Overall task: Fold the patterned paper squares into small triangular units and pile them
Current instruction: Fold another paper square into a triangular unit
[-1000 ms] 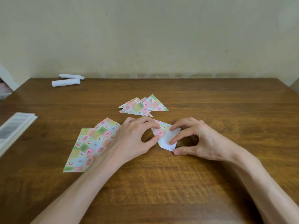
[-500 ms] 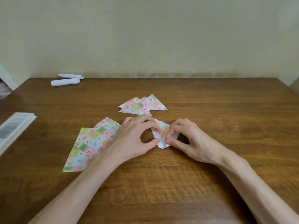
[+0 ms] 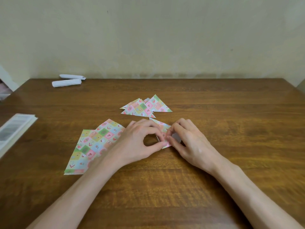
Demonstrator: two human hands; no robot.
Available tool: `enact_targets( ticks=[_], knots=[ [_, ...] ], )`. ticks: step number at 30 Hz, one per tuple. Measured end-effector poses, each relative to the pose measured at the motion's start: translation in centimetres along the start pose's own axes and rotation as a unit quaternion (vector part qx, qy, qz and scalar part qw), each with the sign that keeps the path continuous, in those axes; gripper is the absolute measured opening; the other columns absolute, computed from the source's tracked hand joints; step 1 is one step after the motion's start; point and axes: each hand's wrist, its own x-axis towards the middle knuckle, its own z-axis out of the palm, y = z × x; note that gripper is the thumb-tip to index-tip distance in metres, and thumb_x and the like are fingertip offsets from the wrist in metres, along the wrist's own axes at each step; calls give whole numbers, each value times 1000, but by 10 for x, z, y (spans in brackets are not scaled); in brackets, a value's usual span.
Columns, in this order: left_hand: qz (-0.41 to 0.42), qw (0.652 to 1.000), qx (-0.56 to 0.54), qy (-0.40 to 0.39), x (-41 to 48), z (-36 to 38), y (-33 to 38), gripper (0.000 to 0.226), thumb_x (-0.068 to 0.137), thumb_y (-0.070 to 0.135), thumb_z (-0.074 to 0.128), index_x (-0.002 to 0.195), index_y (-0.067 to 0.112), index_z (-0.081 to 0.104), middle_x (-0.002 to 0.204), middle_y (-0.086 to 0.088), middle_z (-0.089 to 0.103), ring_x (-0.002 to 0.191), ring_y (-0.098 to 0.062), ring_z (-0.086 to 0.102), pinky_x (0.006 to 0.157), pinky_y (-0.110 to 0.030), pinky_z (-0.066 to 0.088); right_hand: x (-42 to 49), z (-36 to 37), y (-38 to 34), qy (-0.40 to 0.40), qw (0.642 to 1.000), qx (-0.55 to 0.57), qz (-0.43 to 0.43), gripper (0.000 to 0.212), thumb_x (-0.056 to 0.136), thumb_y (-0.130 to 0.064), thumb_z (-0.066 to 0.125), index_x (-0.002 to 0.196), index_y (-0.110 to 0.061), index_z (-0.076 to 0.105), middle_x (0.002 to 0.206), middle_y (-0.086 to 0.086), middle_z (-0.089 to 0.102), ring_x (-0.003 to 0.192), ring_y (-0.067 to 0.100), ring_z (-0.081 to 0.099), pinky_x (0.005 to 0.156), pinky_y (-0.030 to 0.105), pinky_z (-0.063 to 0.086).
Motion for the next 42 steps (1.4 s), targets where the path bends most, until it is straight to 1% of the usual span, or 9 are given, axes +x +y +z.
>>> enact_targets(
  ticks=[5, 9, 13, 16, 19, 27, 34, 38, 42],
  knots=[
    [-7, 1000, 1, 5, 2, 2, 1, 18, 84, 59, 72, 85, 41, 72, 107, 23, 64, 115, -4, 57, 99, -29, 36, 0, 4, 1, 17, 1000, -20, -4, 19, 99, -38, 54, 104, -22, 63, 106, -6, 53, 96, 16, 47, 83, 39, 48],
    [-13, 1000, 4, 4, 2, 2, 1, 14, 84, 56, 74, 85, 42, 71, 107, 24, 64, 115, -2, 57, 97, -26, 34, -1, 0, 2, 28, 1000, 3, -1, 13, 100, -35, 61, 105, -24, 66, 105, -9, 53, 96, 11, 45, 84, 27, 44],
    [-20, 1000, 3, 0, 1, 1, 2, 18, 84, 58, 75, 85, 41, 72, 107, 24, 63, 115, -1, 56, 99, -24, 33, -2, -14, 9, 18, 998, 55, 39, 15, 93, -40, 68, 106, -34, 67, 109, -16, 57, 107, 9, 50, 93, 28, 45],
    [-21, 1000, 1, 1, 2, 1, 3, 20, 84, 60, 74, 85, 40, 73, 106, 24, 63, 115, -2, 56, 100, -24, 33, -2, -17, 9, 8, 996, 66, 61, 18, 85, -45, 75, 101, -37, 70, 110, -19, 57, 113, 9, 47, 99, 28, 42],
    [-22, 1000, 5, -6, 2, 0, 3, 16, 84, 56, 76, 86, 41, 72, 107, 25, 63, 116, 0, 55, 99, -26, 34, -3, -16, 7, -8, 996, 61, 62, 12, 84, -46, 76, 93, -40, 70, 109, -21, 55, 115, 8, 45, 104, 31, 38],
    [-25, 1000, 2, -9, 2, -1, 3, 15, 85, 55, 76, 87, 41, 73, 108, 25, 63, 117, -1, 55, 101, -27, 34, -1, -13, 6, -13, 993, 58, 101, 11, 84, -51, 75, 85, -40, 70, 110, -21, 51, 116, -5, 37, 100, 28, 32],
    [-25, 999, -6, -36, 2, -5, 0, 11, 86, 52, 76, 92, 42, 74, 113, 26, 62, 122, 2, 52, 104, -26, 32, 0, -12, 2, -23, 990, 54, 128, 11, 85, -47, 76, 85, -40, 68, 113, -19, 49, 114, 4, 39, 96, 28, 28],
    [-22, 999, -17, -37, 1, -6, -2, 9, 86, 48, 77, 92, 42, 74, 115, 25, 63, 124, -1, 53, 105, -29, 33, 0, -10, -1, -15, 990, 50, 134, 10, 85, -45, 74, 90, -40, 66, 113, -18, 48, 117, 7, 39, 99, 29, 27],
    [-22, 999, -17, -36, 2, -5, -1, 9, 86, 47, 78, 92, 42, 75, 114, 25, 63, 123, 0, 53, 107, -31, 33, 0, -10, -1, -15, 990, 44, 132, 10, 86, -43, 74, 92, -40, 66, 113, -18, 48, 117, 8, 38, 97, 29, 25]
  ],
)
